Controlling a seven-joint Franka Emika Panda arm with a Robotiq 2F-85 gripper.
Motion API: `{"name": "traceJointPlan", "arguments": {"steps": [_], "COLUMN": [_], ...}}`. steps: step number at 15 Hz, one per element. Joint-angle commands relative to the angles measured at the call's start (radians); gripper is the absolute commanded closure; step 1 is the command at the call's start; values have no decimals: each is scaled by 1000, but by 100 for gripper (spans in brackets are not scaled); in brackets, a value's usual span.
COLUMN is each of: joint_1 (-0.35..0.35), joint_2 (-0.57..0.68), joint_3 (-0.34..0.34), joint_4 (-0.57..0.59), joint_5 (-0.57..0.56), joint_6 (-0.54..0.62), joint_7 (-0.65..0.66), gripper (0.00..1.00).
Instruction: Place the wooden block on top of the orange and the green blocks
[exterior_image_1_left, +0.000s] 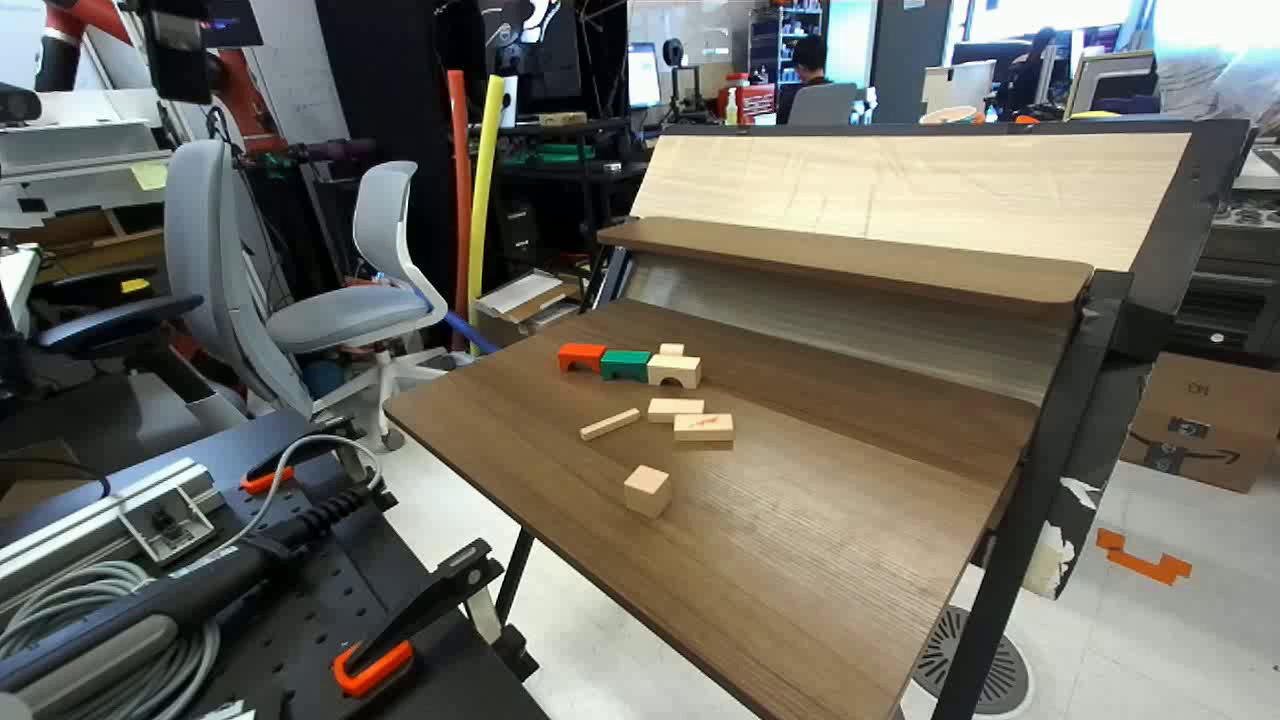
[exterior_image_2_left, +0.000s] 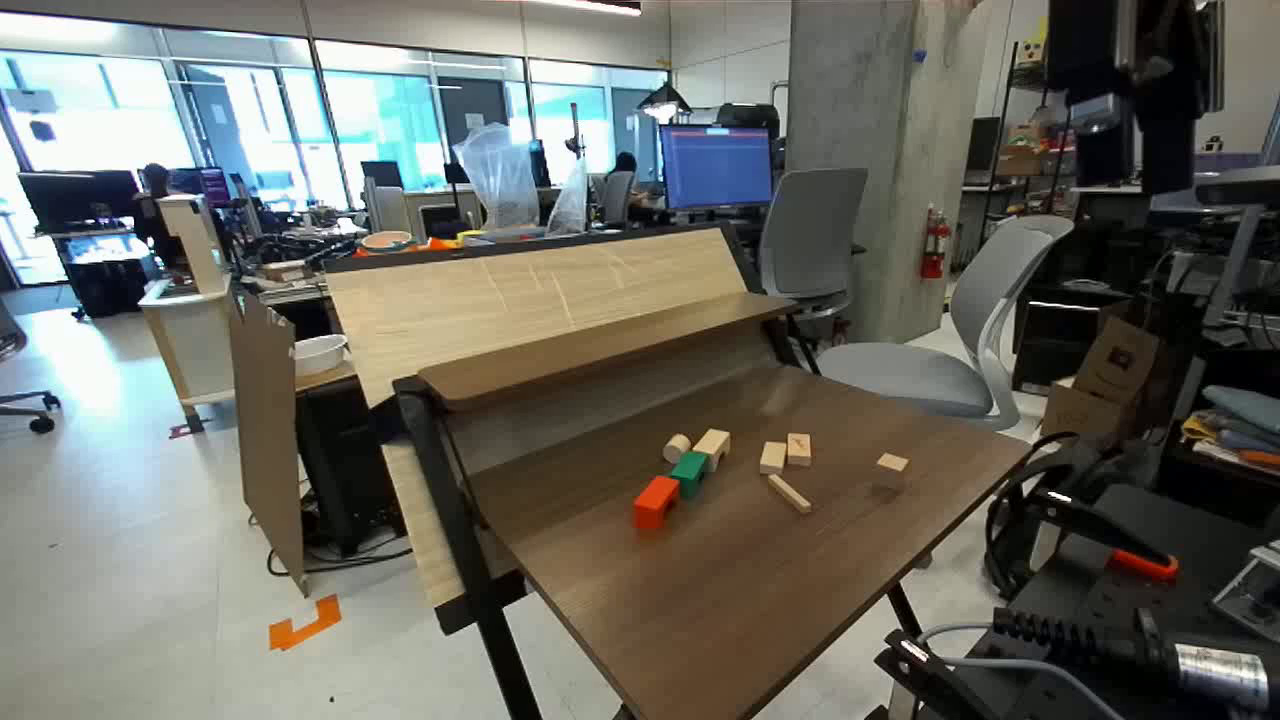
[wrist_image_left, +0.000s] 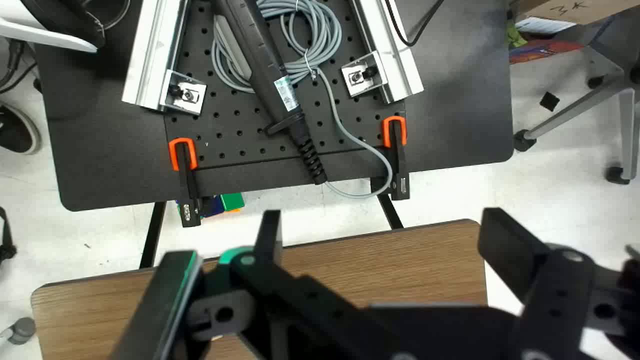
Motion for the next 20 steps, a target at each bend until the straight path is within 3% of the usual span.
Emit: {"name": "traceJointPlan", "arguments": {"steps": [1, 15, 18, 20], "joint_1": [-17, -17, 12, 20], "joint_2": [1, 1, 44, 108], "joint_3": [15, 15, 81, 137], "joint_4": [1, 2, -23, -19], "joint_5": [6, 6, 83, 163], "joint_6": [-1, -1, 75, 194], "joint_7": [-7, -7, 123, 244], "gripper": [0, 0, 0, 0]}}
